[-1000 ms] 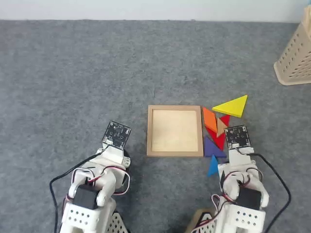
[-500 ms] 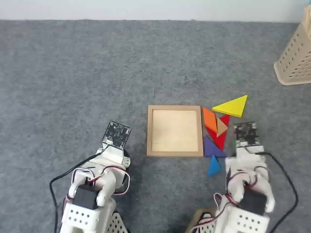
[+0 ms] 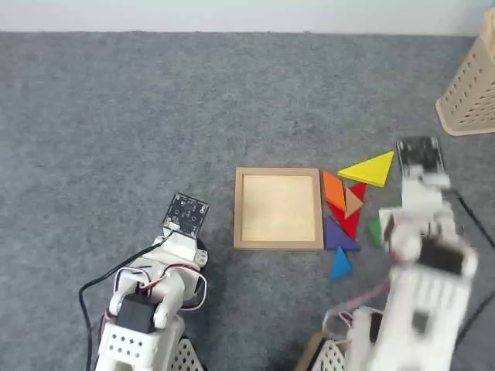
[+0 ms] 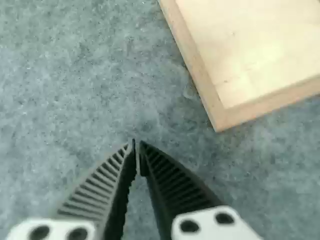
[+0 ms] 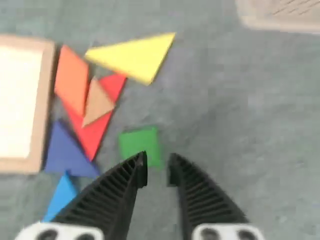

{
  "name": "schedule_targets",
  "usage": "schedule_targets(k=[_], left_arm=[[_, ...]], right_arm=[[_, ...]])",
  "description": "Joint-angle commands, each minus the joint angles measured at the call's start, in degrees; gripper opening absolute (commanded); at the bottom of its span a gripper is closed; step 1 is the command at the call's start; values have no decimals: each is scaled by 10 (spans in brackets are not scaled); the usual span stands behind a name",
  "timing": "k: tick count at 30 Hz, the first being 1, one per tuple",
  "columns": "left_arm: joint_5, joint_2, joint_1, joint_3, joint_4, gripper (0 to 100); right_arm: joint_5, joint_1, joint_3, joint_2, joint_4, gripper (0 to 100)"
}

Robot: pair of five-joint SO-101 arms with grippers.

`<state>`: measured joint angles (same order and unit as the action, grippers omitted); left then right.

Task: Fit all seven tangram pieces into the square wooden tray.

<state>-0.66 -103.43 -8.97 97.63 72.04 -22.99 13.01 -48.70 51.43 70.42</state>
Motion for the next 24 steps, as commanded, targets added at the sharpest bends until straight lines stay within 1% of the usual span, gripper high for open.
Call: schedule_targets(k=[1,3,6,9,11,13,15,19,21,22,24], left_arm=[[4,-11,-2,-11,4,12],[4,-11,-2,-11,4,12],[4,-11,-2,-11,4,12],[4,-11,-2,-11,4,12],[4,-11,-2,-11,4,12],[4,-11,-2,-11,4,12],[4,-11,-2,-11,4,12],[4,-11,-2,-11,4,12],[4,-11,-2,-11,4,12],[4,-11,-2,-11,4,12],[4,-11,-2,-11,4,12]], right_arm=[[5,-44,127,-225,45,201],[5,-67,171,-307,59,246],[8,-96,215,-388,51,296],[17,-129,254,-441,46,303],[43,-145,282,-470,31,303],[72,-147,318,-497,12,303],[133,-138,351,-524,-14,303],[328,-113,389,-575,-80,295],[405,-102,411,-594,-95,292],[429,-98,422,-605,-98,292],[450,-95,445,-626,-99,295]])
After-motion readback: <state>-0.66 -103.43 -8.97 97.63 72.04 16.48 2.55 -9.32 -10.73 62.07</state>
